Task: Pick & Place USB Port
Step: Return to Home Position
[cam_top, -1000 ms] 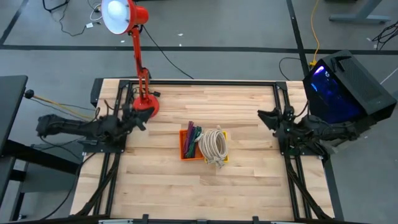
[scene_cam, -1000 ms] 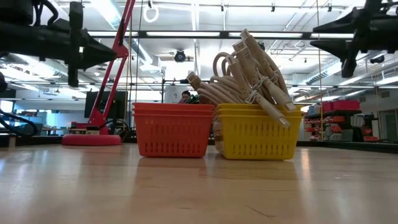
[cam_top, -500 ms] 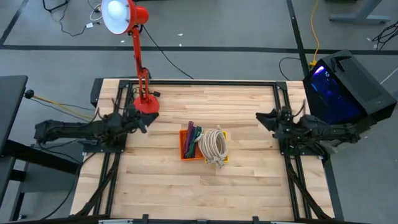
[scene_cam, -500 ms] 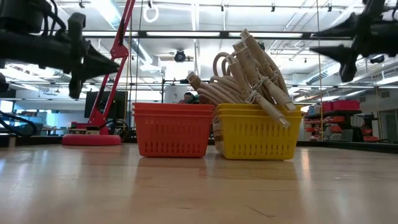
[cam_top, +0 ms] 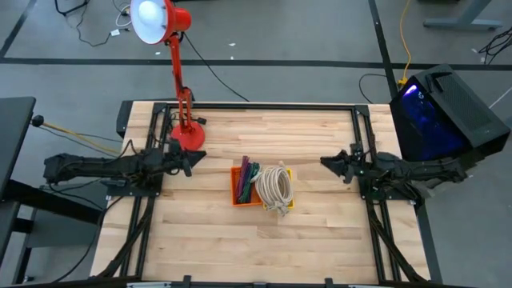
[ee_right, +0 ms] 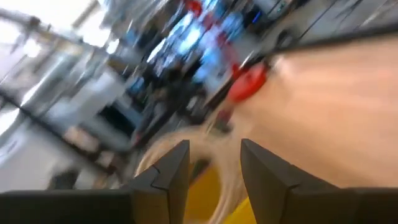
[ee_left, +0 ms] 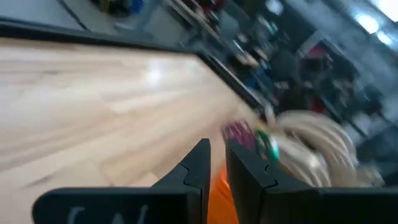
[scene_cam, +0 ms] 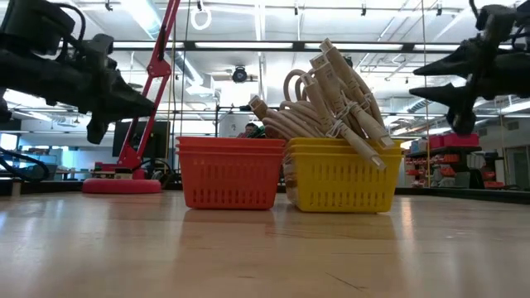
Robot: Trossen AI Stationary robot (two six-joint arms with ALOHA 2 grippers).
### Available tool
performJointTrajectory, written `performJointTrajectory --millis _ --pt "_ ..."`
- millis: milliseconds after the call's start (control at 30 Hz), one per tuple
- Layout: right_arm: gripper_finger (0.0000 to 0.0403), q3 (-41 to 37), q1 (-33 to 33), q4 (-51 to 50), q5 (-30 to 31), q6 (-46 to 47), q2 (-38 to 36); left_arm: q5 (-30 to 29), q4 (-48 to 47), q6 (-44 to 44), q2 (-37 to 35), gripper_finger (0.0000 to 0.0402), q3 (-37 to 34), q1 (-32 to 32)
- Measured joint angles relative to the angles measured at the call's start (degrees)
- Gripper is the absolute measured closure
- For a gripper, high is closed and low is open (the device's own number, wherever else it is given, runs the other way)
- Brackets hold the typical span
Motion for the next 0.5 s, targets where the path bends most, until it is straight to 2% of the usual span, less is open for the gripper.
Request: performJointTrajectory --millis 133,333,500 --pt "0.0259 0.00 0.46 -1.18 -8.12 0.08 2.59 5.47 -3.82 5.63 0.64 0.0349 -0.02 -0.03" --pt "0.0259 0.00 0.46 -1.50 -10.56 -2.67 7.96 4.13 -7.15 7.78 0.63 0.0349 -0.04 -0.02" --pt "0.0259 0.00 0.46 -2.89 -17.92 -8.60 14.60 5.64 -7.95 13.85 0.63 0.0349 0.00 -0.01"
